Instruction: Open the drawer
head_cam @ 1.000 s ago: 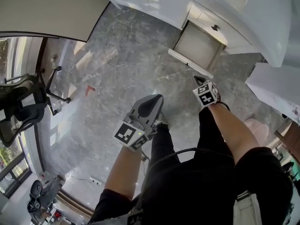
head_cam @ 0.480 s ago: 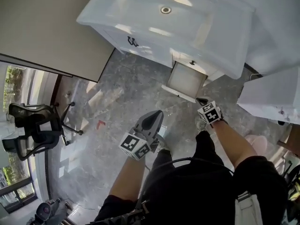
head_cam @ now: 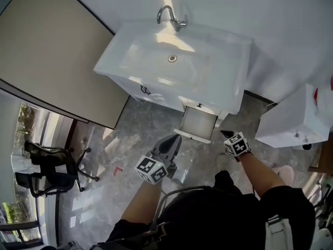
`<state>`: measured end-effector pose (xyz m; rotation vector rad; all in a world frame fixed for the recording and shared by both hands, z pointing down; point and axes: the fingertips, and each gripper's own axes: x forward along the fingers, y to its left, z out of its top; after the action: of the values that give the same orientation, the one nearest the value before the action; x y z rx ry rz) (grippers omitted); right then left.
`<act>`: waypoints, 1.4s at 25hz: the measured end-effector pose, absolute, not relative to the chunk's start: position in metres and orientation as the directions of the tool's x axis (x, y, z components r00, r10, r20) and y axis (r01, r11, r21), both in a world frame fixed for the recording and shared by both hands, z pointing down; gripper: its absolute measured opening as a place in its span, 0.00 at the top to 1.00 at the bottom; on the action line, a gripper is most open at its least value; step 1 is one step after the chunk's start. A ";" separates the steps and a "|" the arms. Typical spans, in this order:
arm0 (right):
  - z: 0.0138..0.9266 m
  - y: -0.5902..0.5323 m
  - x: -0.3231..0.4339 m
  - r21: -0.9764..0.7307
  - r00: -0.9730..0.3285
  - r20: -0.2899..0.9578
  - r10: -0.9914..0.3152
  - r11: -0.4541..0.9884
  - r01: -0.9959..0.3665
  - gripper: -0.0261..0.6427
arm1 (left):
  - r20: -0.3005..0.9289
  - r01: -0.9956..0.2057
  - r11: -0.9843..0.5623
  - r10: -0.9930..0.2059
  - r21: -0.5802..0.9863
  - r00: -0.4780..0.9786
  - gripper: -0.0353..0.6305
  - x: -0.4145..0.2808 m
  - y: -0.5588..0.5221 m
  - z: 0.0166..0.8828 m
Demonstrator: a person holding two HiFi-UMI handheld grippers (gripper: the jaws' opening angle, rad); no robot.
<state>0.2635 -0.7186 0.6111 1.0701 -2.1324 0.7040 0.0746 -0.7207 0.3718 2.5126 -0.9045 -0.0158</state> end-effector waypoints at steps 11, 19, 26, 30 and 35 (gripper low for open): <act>0.482 -0.766 0.353 -0.191 -0.530 0.609 -0.590 0.540 -0.820 0.96 | 0.119 -0.563 -0.749 -0.561 0.348 0.819 0.95 0.155 -0.754 0.290; 0.393 -0.796 0.411 -0.193 -0.593 0.529 -0.607 0.594 -0.781 0.96 | 0.084 -0.598 -0.748 -0.602 0.290 0.794 0.95 0.207 -0.780 0.228; 0.318 -0.820 0.450 -0.177 -0.627 0.434 -0.647 0.621 -0.763 0.96 | 0.055 -0.620 -0.732 -0.633 0.283 0.772 0.95 0.252 -0.784 0.194; 0.283 -0.832 0.467 -0.169 -0.633 0.384 -0.672 0.623 -0.764 0.96 | 0.045 -0.611 -0.742 -0.625 0.276 0.779 0.95 0.272 -0.788 0.183; 0.253 -0.841 0.468 -0.166 -0.628 0.336 -0.702 0.612 -0.773 0.96 | 0.017 -0.587 -0.766 -0.605 0.260 0.796 0.95 0.269 -0.800 0.166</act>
<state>0.4680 -0.8407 0.2526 1.2115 -2.6010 0.4357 0.2687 -0.8002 0.1657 2.7336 -0.9235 -0.0989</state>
